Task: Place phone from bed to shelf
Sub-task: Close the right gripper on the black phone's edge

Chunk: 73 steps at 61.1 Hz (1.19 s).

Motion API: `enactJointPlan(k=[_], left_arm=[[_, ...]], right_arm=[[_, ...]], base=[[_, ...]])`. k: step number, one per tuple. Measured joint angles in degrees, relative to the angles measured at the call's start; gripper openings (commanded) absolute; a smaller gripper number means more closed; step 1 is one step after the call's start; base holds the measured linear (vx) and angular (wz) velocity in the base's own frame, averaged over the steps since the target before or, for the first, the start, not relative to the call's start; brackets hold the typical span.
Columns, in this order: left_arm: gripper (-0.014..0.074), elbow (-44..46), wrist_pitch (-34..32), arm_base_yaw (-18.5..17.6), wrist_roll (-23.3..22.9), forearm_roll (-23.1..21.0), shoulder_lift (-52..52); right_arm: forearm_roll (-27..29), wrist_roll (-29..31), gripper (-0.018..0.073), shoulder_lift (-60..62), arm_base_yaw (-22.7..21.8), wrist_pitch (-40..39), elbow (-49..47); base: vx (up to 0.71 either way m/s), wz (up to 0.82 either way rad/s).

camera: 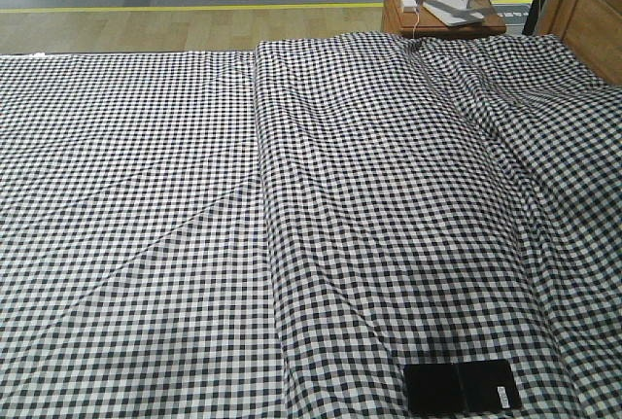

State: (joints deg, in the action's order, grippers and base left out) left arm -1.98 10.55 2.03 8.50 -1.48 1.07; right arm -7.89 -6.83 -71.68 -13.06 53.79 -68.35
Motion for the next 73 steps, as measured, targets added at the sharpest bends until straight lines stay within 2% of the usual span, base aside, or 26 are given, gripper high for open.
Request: enactJointPlan(k=[8,19,28,37,42,47,64,73], left_arm=[[0.0001,0.0,0.0,0.0,0.0,0.0,0.0],[0.0001,0.0,0.0,0.0,0.0,0.0,0.0],[0.0001,0.0,0.0,0.0,0.0,0.0,0.0],[0.0001,0.0,0.0,0.0,0.0,0.0,0.0],[0.0001,0.0,0.0,0.0,0.0,0.0,0.0],[0.0001,0.0,0.0,0.0,0.0,0.0,0.0],[0.0001,0.0,0.0,0.0,0.0,0.0,0.0],[0.0001,0.0,0.0,0.0,0.0,0.0,0.0]], right_arm=[[5.42,6.27,0.0668,-4.23,-8.03,-1.41,-0.13],[20.61,20.77,0.0657,-12.86,-17.73,-2.8,-0.18],[33.62,36.97,0.065,-21.23,-22.84,-4.93,-0.18],[45.33,51.26,0.0641,-31.75,-25.72,-5.07,-0.25],[47.88,58.21,0.0638,-37.13,-26.12,-4.15,-0.43],[48.96,62.11,0.0633,-42.47,-26.19,-3.07,-0.49],[50.41,67.71,0.0619,-57.11,-26.2,-2.65,-0.74],[55.3,73.79,0.0611,-63.23,-26.2,-0.87,-0.91]], base=[[0.0,0.0],[0.0,0.0],[0.0,0.0],[0.0,0.0],[0.0,0.0],[0.0,0.0],[0.0,0.0],[0.0,0.0]])
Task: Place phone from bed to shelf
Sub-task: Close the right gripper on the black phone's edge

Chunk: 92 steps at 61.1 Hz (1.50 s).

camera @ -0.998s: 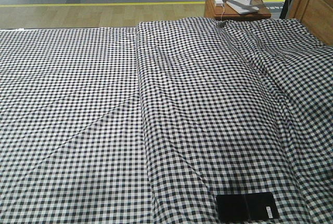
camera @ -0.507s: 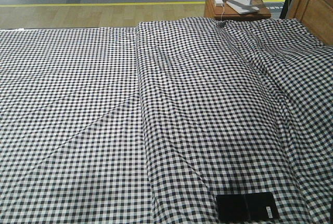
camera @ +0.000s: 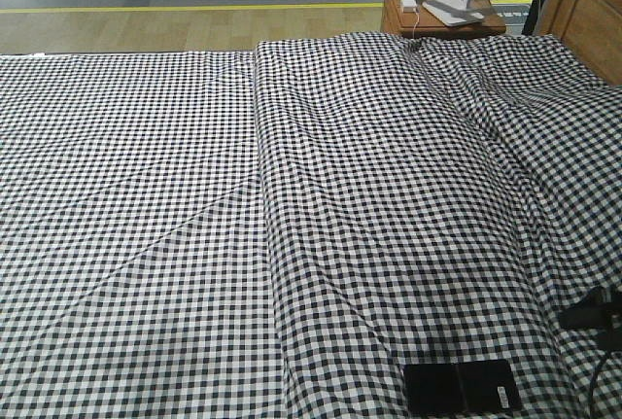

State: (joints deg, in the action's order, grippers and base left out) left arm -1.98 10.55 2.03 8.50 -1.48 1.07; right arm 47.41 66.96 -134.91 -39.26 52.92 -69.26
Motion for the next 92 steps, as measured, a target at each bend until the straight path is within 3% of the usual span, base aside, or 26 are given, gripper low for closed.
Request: enactJointPlan(k=[13,47,92], left_arm=[[0.0001,0.0,0.0,0.0,0.0,0.0,0.0],[0.0001,0.0,0.0,0.0,0.0,0.0,0.0],[0.0001,0.0,0.0,0.0,0.0,0.0,0.0]], right_arm=[[6.73,7.22,0.0606,-6.59,0.0,2.08,-0.22],[18.92,17.38,0.0595,-18.3,0.0,3.94,-1.01],[20.48,17.39,0.0594,-24.75,0.0,6.57,-2.26]], base=[[0.0,0.0],[0.0,0.0],[0.0,0.0]])
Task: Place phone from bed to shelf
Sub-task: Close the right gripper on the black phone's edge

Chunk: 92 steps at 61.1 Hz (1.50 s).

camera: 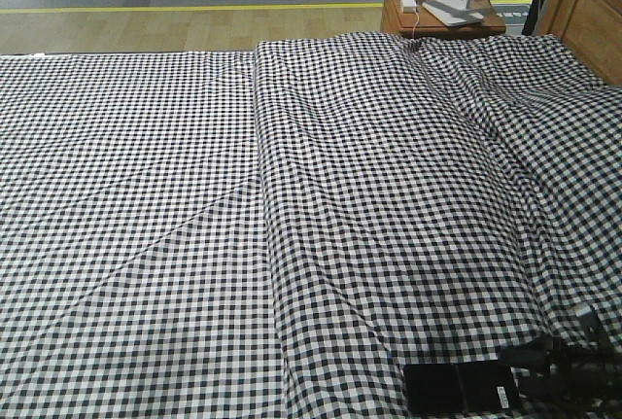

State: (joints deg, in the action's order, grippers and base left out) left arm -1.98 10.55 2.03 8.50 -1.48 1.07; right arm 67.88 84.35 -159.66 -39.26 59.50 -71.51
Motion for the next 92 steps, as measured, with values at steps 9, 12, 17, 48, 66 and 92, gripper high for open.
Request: enactJointPlan(k=[9,12,17,48,66,92], left_arm=[[0.0001,0.0,0.0,0.0,0.0,0.0,0.0],[0.0001,0.0,0.0,0.0,0.0,0.0,0.0],[0.0001,0.0,0.0,0.0,0.0,0.0,0.0],[0.0001,0.0,0.0,0.0,0.0,0.0,0.0],[0.0001,0.0,0.0,0.0,0.0,0.0,0.0],[0.0001,0.0,0.0,0.0,0.0,0.0,0.0]], right_arm=[[0.4,0.0,0.0594,-2.07,0.0,0.11,0.0],[0.51,0.0,0.0594,-2.61,0.0,0.27,0.0],[0.64,0.0,0.0594,-3.3,0.0,0.84,-0.21],[0.46,-0.71,0.0594,-4.81,7.28,2.01,-3.36],[-0.23,-0.92,0.0491,-4.81,11.69,2.0,-4.08],[-2.58,-0.82,-0.0015,-4.81,11.69,2.86,-4.19]], base=[[0.0,0.0],[0.0,0.0],[0.0,0.0],[0.0,0.0],[0.0,0.0],[0.0,0.0]])
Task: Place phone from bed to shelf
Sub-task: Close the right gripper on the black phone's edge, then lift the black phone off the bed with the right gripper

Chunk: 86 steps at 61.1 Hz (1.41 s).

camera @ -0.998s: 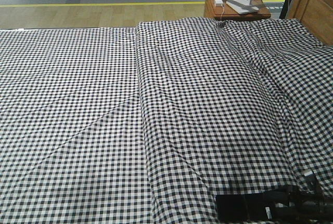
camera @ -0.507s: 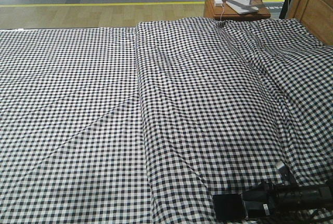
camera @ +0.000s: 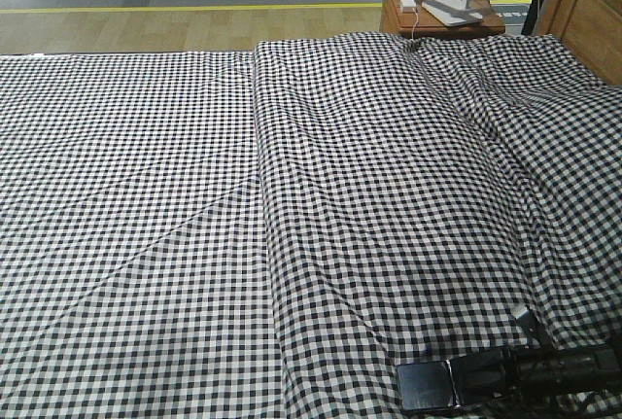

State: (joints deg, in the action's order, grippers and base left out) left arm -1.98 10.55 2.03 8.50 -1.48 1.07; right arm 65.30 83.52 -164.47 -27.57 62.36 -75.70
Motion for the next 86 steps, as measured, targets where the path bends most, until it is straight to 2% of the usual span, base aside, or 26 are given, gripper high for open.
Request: enactJointPlan(k=[26,41,48,66,86], left_arm=[[0.0001,0.0,0.0,0.0,0.0,0.0,0.0],[0.0001,0.0,0.0,0.0,0.0,0.0,0.0],[0.0001,0.0,0.0,0.0,0.0,0.0,0.0],[0.0001,0.0,0.0,0.0,0.0,0.0,0.0],[0.0001,0.0,0.0,0.0,0.0,0.0,0.0]], right_arm=[[-0.69,0.07,-0.001,0.24,0.18,1.37,0.0],[-5.35,-1.23,-0.001,6.5,0.61,1.79,0.0],[-7.02,-3.4,-0.001,11.3,0.61,1.79,1.15],[-7.83,-4.23,-0.0005,28.86,0.61,2.3,10.3],[-1.78,-5.72,-0.0004,53.86,1.27,3.06,15.69]], base=[[0.0,0.0],[0.0,0.0],[0.0,0.0],[0.0,0.0],[0.0,0.0]])
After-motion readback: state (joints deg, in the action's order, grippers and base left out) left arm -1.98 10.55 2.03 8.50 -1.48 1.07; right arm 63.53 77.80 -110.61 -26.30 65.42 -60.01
